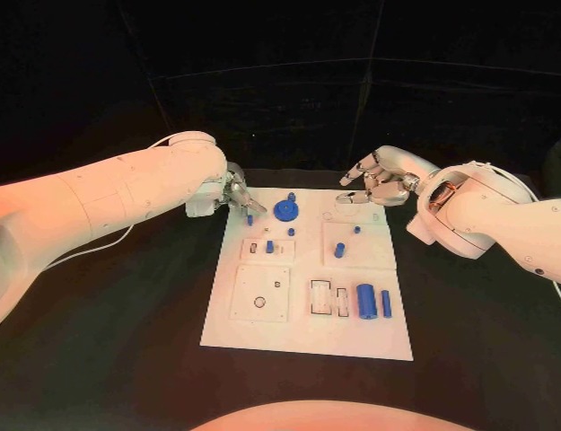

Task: Assemble the parts on the task board

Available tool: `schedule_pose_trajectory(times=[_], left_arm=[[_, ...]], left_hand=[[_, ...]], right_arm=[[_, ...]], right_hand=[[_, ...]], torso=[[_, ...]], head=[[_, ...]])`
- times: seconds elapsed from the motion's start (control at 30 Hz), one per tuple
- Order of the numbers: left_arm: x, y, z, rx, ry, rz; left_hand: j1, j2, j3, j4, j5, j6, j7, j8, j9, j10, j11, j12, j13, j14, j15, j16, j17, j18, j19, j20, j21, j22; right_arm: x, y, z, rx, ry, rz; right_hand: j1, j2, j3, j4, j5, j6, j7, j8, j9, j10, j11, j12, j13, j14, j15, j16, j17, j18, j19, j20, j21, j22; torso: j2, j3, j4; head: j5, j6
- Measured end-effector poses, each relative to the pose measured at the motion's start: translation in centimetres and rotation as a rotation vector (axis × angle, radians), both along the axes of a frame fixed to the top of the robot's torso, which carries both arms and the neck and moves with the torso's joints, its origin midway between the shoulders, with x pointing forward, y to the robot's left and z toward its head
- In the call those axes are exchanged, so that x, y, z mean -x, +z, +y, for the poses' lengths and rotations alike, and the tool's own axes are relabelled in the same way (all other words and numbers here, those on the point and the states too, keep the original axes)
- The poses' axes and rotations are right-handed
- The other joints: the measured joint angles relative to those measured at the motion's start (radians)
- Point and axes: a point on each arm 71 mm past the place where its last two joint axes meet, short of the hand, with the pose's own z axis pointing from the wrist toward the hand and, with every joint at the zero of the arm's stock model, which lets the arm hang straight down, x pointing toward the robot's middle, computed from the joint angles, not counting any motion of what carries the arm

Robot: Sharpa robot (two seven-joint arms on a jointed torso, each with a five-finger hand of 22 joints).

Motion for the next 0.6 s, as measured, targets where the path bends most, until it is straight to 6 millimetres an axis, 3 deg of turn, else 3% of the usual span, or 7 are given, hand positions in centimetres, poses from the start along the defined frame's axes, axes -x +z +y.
schedule_pose_trajectory(times=[0.6], left_arm=[[0.18, -0.17, -0.34, -0.006, -0.019, 0.014]], left_hand=[[0.021, 0.021, -0.012, -0.007, 0.000, 0.011, -0.003, 0.000, -0.005, 0.000, 0.000, 0.008, 0.003, 0.000, 0.000, 0.000, 0.000, 0.000, 0.000, 0.000, 0.000, 0.004]], right_arm=[[-0.07, -0.02, -0.04, 0.000, -0.001, 0.000]], right_hand=[[0.004, 0.004, 0.000, 0.000, 0.006, 0.000, 0.000, 0.000, 0.000, 0.000, 0.000, 0.000, -0.001, 0.000, 0.000, 0.000, 0.000, 0.000, 0.000, 0.000, -0.003, -0.001]], torso=[[-0.001, 0.0000, 0.0016]], head=[[-0.001, -0.003]])
